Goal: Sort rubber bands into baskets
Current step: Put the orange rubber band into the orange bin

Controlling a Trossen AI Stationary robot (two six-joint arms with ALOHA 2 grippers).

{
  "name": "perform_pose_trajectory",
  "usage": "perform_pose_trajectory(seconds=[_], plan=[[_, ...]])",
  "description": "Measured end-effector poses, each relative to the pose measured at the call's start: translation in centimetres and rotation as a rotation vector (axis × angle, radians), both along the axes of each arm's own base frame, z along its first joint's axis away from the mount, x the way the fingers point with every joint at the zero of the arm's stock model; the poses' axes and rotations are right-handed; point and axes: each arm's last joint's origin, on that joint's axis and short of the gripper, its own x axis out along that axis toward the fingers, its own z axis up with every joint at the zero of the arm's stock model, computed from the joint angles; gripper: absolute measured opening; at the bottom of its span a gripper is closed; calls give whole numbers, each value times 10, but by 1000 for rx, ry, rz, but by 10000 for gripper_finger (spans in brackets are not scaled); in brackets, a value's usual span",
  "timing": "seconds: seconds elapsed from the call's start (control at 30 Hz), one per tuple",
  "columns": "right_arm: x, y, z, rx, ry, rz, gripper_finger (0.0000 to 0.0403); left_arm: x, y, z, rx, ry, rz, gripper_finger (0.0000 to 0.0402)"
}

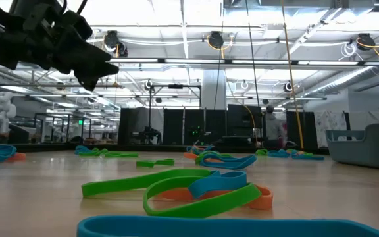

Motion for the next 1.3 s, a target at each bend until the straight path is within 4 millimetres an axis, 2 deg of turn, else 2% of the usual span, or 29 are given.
perform_pose_trajectory(seconds=[0.23,0.37,0.5,0.67,0.77,0.93,1.1,1.3], plan=[[5,-10,16,52,-105,89,106,-1,-12,-7,-118,100,-93,178],[6,-13,33,63,-270,105,99,-2,-21,-9,-195,210,-101,178],[11,-17,51,-57,-550,188,93,-3,-23,-3,-255,396,12,178],[26,-14,61,-317,-833,453,90,-12,-23,22,-241,650,170,178],[40,-10,55,-447,-910,586,90,-25,-22,26,-248,853,266,178],[59,-12,26,-502,-948,719,90,-42,-19,15,-225,1135,401,178],[67,-23,6,-521,-979,716,90,-31,-18,4,-208,1230,447,178],[68,-25,3,-523,-985,714,90,-15,-18,-19,-129,1404,443,178]])
